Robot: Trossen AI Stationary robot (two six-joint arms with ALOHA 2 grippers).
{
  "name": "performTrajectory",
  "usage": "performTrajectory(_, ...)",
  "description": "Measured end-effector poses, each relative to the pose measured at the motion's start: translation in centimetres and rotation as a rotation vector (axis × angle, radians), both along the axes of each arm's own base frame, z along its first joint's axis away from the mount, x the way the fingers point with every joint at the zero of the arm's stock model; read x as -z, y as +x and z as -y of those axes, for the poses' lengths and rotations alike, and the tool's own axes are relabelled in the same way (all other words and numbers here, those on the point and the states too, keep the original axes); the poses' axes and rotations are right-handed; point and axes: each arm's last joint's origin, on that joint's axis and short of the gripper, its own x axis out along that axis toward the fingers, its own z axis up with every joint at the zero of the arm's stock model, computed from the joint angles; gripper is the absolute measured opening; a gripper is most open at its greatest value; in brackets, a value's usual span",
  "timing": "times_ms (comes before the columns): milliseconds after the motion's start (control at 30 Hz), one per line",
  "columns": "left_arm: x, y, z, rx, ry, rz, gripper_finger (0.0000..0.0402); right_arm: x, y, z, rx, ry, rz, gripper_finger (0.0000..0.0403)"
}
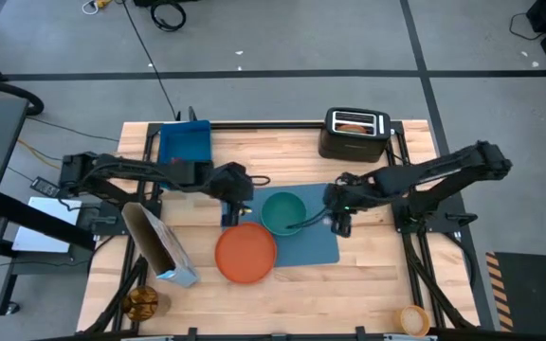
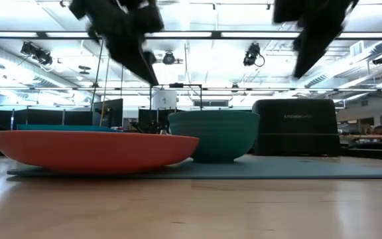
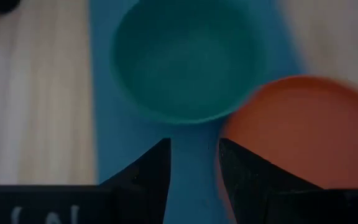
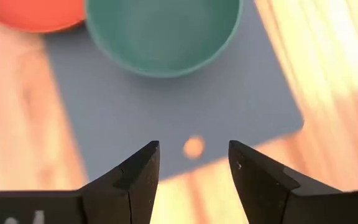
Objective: Arrange a breakfast setting
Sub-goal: Put the yellow cup on the blue table mat to the top right of the green bowl
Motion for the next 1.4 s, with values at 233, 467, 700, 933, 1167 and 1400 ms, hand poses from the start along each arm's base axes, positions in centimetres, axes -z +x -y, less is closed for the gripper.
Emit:
performTrajectory(233, -2.9, -0.4, 2.8, 0.154, -0.05, 0.213, 0.0144, -3.7, -2.1, -6.0, 0.01, 0.127, -0.192, 0.0199)
performTrajectory(467, -3.7, -0.3, 4.8, 0.242, -0.032, 0.295, 0.0144, -3.0, -4.3, -13.6, -0.021, 0.289, -0.425, 0.0199)
performTrajectory(700, -3.6, -0.6, 6.6, 0.29, -0.06, 0.289, 0.0144, -1.1, -7.5, -18.7, -0.034, 0.254, -0.482, 0.0187)
performTrajectory(933, -3.7, -0.9, 8.2, 0.273, -0.154, 0.273, 0.0144, 1.1, -11.2, -22.4, -0.165, 0.187, -0.525, 0.0174)
performTrajectory(1167, -4.3, -0.8, 9.3, 0.253, -0.177, 0.338, 0.0144, 3.3, -12.6, -24.2, -0.259, 0.083, -0.556, 0.0172)
performTrajectory(1400, -4.3, -0.8, 9.3, 0.241, -0.187, 0.339, 0.0144, 5.2, -12.1, -25.3, -0.334, 0.062, -0.57, 0.0158)
